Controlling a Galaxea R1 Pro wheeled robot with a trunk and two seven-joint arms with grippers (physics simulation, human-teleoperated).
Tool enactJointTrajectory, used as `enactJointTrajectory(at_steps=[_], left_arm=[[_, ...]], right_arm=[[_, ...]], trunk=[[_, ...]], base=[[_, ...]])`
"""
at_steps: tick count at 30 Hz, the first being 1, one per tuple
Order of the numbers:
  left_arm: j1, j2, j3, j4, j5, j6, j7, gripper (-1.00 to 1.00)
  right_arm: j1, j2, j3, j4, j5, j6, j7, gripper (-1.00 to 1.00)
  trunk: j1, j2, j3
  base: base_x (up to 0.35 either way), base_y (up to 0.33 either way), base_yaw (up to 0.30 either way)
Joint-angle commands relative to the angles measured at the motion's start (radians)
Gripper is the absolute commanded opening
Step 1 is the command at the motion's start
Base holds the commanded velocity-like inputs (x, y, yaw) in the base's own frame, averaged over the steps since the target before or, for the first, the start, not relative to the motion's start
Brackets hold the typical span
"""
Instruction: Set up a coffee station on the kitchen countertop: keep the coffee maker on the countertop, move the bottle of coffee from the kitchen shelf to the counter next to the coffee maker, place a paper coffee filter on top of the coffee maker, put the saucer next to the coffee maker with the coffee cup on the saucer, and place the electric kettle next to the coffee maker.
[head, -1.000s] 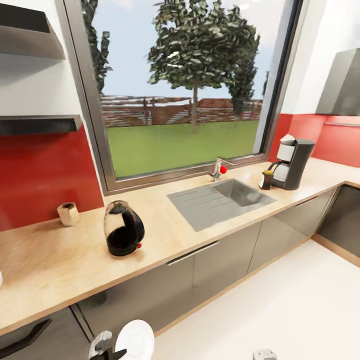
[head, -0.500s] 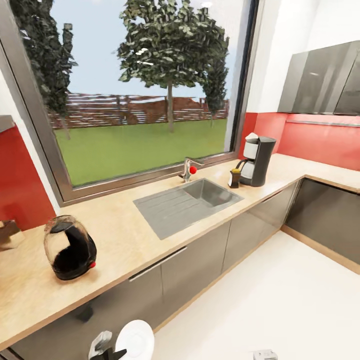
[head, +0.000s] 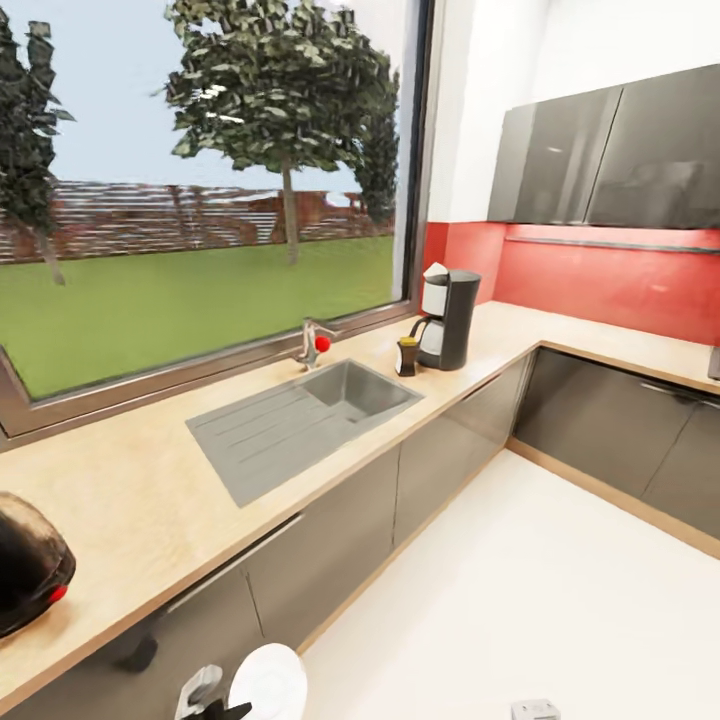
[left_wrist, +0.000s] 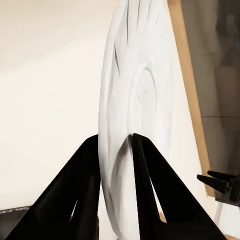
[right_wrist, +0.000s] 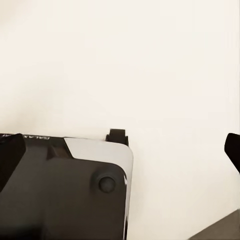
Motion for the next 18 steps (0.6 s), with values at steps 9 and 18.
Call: enactJointTrajectory(at_steps=[9,18], left_arm=[[-0.001,0.001,-0.004,-0.001,0.01,0.009,-0.001,-1.0],[-0.001,0.001,-0.003,-0.001,0.01,0.009,-0.001,-1.0]], right_arm=[[0.0,0.0,-0.008,-0.002,0.011,0.006,0.005,1.0],[0.0,0.0,-0.008,-0.002,0.011,0.006,0.005,1.0]], trunk=[[0.001,-0.002,-0.007],[0.001,-0.002,-0.012]], base=[[0.213,-0.23,-0.28],[0.237,-0.23,-0.277]])
